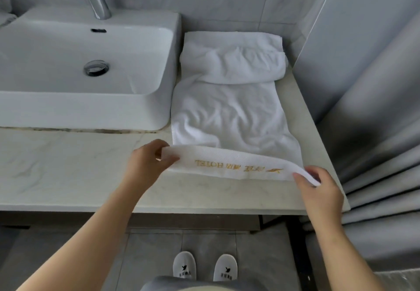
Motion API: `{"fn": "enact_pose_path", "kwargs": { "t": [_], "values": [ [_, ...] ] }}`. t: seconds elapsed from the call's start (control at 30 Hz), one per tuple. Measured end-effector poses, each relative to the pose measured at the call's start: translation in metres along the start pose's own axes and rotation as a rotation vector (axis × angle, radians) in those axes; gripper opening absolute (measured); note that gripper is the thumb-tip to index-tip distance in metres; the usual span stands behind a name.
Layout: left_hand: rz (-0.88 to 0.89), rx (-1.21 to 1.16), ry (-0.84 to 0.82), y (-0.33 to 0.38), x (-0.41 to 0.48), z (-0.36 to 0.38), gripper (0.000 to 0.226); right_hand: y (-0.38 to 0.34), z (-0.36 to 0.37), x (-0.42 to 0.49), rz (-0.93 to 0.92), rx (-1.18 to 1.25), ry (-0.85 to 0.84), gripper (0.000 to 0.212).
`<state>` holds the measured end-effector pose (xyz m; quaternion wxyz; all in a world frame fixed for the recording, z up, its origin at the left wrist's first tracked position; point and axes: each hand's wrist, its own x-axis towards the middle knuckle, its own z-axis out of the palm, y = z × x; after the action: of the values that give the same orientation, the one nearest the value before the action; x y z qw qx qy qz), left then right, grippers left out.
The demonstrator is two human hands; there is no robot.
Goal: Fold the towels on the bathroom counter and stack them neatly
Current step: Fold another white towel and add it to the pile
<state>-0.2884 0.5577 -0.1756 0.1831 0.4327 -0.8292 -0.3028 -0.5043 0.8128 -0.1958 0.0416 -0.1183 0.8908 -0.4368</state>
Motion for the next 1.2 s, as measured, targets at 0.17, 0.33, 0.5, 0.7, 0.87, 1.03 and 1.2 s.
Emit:
{"fn": "enact_pose_path", "kwargs": {
  "t": [0.17, 0.33, 0.5, 0.7, 0.87, 1.03, 1.2],
  "values": [
    [-0.125, -0.054, -0.318, -0.008, 0.001, 0.005, 0.032, -0.005, 0.002, 0.022, 0.093, 0.022, -0.098, 0.013],
    [0.042, 0.06, -0.034, -0.005, 0.006, 0.013, 0.029, -0.014, 0.001, 0.036, -0.095, -0.159, -0.232, 0.014],
    [0.175, -0.095, 0.06, 0.018, 0.017, 0.011, 0.026, -0.025, 0.003, 0.042, -0.161, -0.027, -0.235, 0.018],
    [-0.04, 0.115, -0.197, 0.02, 0.024, 0.021, 0.039, -0.028, 0.008, 0.041, -0.122, -0.135, -0.313, 0.017],
    [-0.195, 0.101, -0.565, 0.014, 0.025, 0.013, 0.022, -0.021, -0.002, 0.031, -0.086, -0.207, -0.281, 0.018],
    [-0.06, 0.118, -0.299, 0.025, 0.031, 0.0, 0.04, -0.031, -0.009, 0.028, -0.133, -0.15, -0.273, 0.014],
    [-0.012, -0.028, -0.314, 0.027, 0.032, 0.014, 0.023, -0.034, 0.005, 0.029, -0.098, -0.233, -0.452, 0.012]
  ]
}}
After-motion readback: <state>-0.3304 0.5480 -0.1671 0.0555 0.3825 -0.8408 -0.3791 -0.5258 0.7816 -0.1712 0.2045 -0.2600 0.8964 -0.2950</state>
